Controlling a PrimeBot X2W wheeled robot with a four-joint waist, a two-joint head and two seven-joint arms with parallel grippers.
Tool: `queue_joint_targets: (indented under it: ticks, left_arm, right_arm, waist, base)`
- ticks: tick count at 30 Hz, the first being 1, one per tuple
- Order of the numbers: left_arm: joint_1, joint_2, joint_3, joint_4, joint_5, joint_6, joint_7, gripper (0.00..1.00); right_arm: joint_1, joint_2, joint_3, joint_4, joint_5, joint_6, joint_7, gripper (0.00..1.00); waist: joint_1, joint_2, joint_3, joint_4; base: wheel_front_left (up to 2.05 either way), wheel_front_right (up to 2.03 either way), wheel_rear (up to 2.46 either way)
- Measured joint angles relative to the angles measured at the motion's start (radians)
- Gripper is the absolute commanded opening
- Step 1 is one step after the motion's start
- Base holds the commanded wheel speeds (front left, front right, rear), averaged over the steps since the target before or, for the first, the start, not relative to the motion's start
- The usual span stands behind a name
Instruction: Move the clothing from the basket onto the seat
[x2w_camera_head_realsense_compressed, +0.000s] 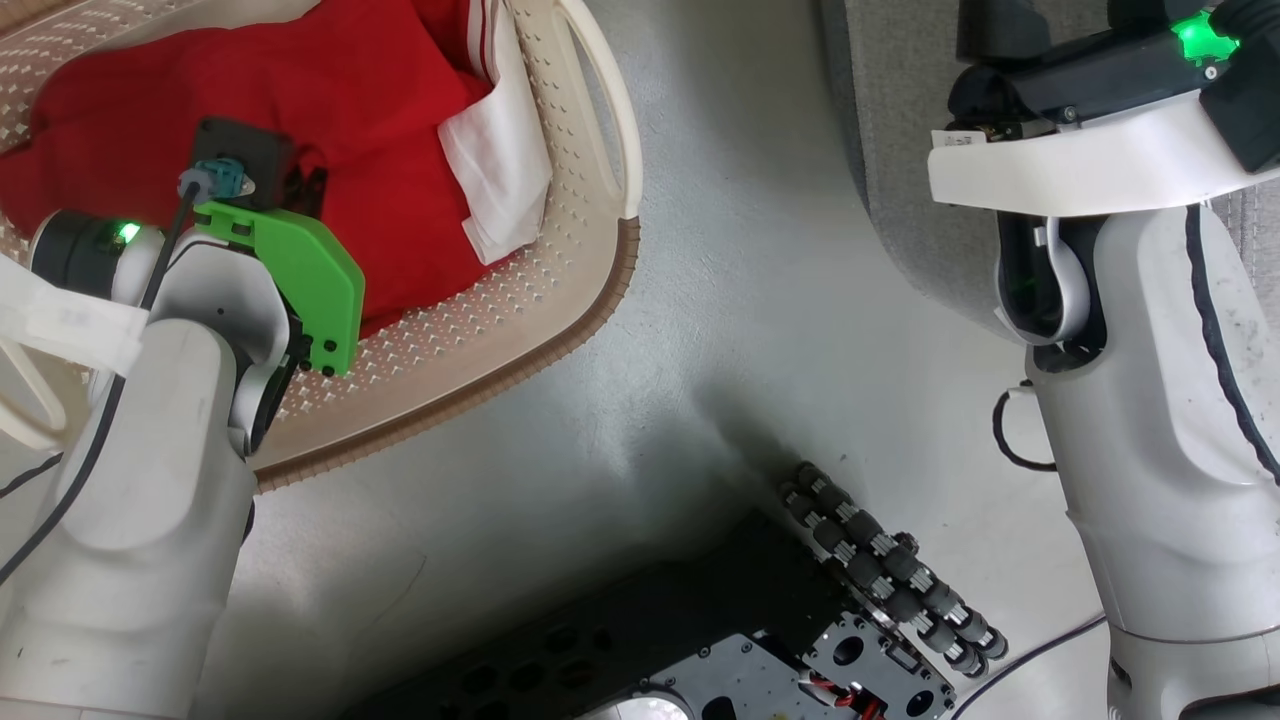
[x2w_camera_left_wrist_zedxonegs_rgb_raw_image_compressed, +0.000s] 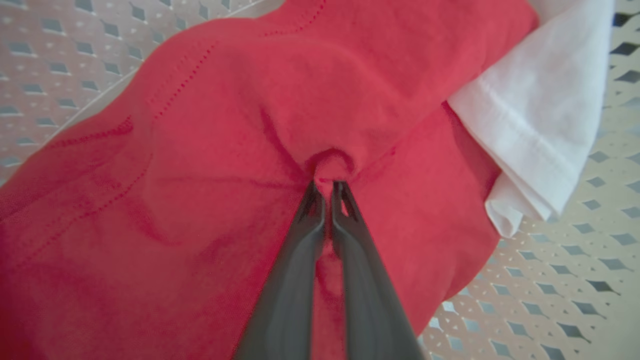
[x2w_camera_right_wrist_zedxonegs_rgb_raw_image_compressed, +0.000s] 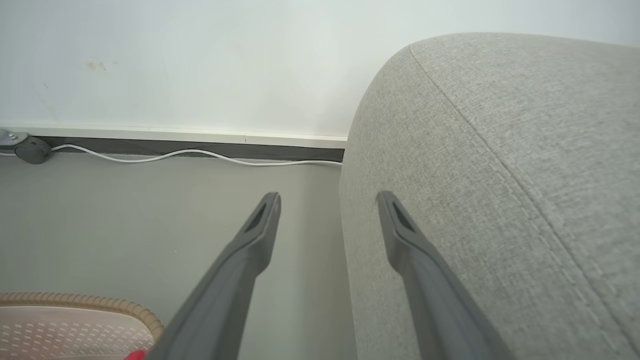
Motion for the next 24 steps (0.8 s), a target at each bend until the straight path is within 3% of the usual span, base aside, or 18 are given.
queue_joint_targets:
  ticks: [6, 14, 24]
  left_arm:
    - [0.000, -0.006, -0.007, 0.010, -0.006, -0.008, -0.066, 0.00]
    - [0.009, -0.085, -0.037, -0.037, -0.065, -0.013, -0.230, 0.00]
    - [0.113, -0.106, -0.012, -0.095, -0.145, -0.017, -0.459, 0.00]
  right_arm:
    - [0.001, 0.002, -0.019, 0.023, -0.004, 0.008, 0.000, 1.00]
    - [0.033, -0.004, -0.060, 0.041, -0.041, 0.018, 0.000, 1.00]
    - [0.054, -0.101, -0.106, 0.041, -0.101, 0.058, 0.000, 1.00]
  waist:
    - [0.0000, 0.0000, -0.017, -0.001]
    - [0.0000, 0.0000, -0.086, 0.034]
    - [0.0000, 0.0000, -0.206, 0.154]
  base:
    - [0.00, 0.00, 0.00]
    - [0.00, 0.00, 0.00]
    - [0.00, 0.00, 0.00]
